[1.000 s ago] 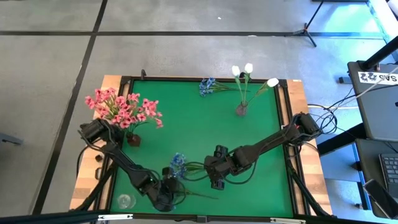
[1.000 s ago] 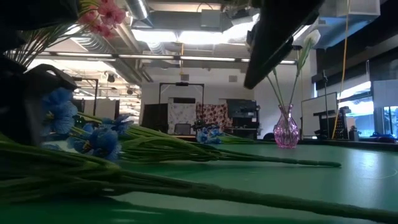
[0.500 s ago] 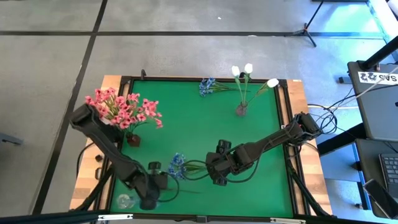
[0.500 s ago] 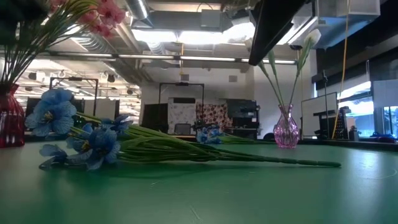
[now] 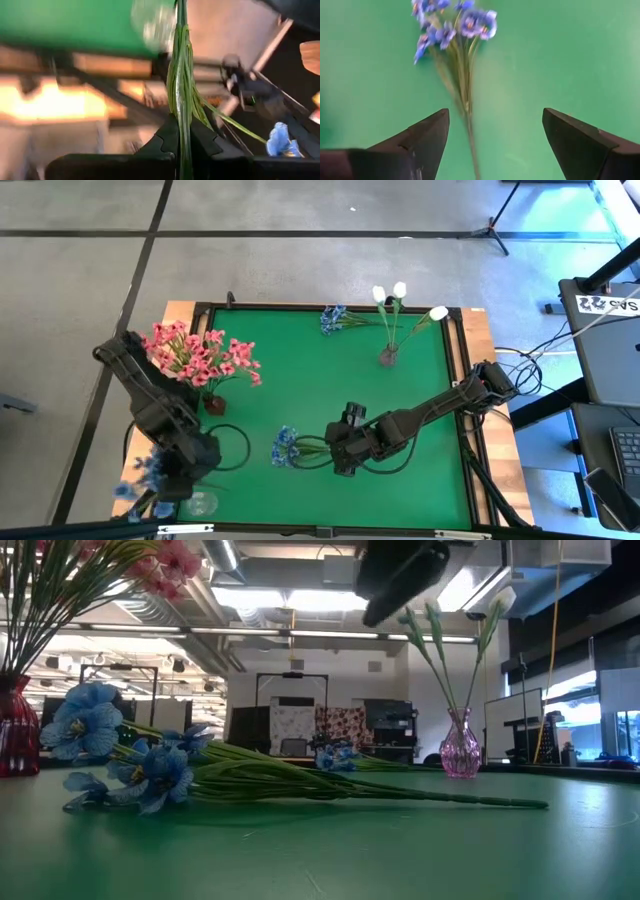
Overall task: Sort flowers into vase by color
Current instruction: Put the bottom left blue flower into the transparent vase
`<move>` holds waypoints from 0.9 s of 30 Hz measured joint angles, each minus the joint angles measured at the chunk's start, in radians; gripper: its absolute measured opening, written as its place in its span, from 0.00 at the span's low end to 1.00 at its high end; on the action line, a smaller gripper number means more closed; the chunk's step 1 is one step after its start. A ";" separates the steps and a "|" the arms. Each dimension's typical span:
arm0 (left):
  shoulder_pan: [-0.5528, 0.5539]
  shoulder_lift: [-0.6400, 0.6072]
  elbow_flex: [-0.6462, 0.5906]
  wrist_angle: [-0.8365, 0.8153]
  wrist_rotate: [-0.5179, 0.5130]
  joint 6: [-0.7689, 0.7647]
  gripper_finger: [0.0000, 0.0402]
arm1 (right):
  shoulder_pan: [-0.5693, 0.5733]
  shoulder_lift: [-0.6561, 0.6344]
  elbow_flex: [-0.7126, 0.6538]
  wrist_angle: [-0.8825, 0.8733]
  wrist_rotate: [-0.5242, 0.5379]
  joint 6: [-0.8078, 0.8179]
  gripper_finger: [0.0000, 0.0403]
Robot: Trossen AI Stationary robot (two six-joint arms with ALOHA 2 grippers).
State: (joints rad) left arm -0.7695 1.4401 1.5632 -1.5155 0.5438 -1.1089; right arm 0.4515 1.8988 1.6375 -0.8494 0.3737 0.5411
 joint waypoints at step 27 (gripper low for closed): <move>-0.043 -0.013 -0.053 -0.056 0.261 -0.253 0.02 | 0.001 0.000 0.000 0.042 0.075 0.004 0.79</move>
State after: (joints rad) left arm -0.8127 1.4273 1.5102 -1.5711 0.8047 -1.3621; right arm 0.4522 1.8988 1.6375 -0.8070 0.4483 0.5449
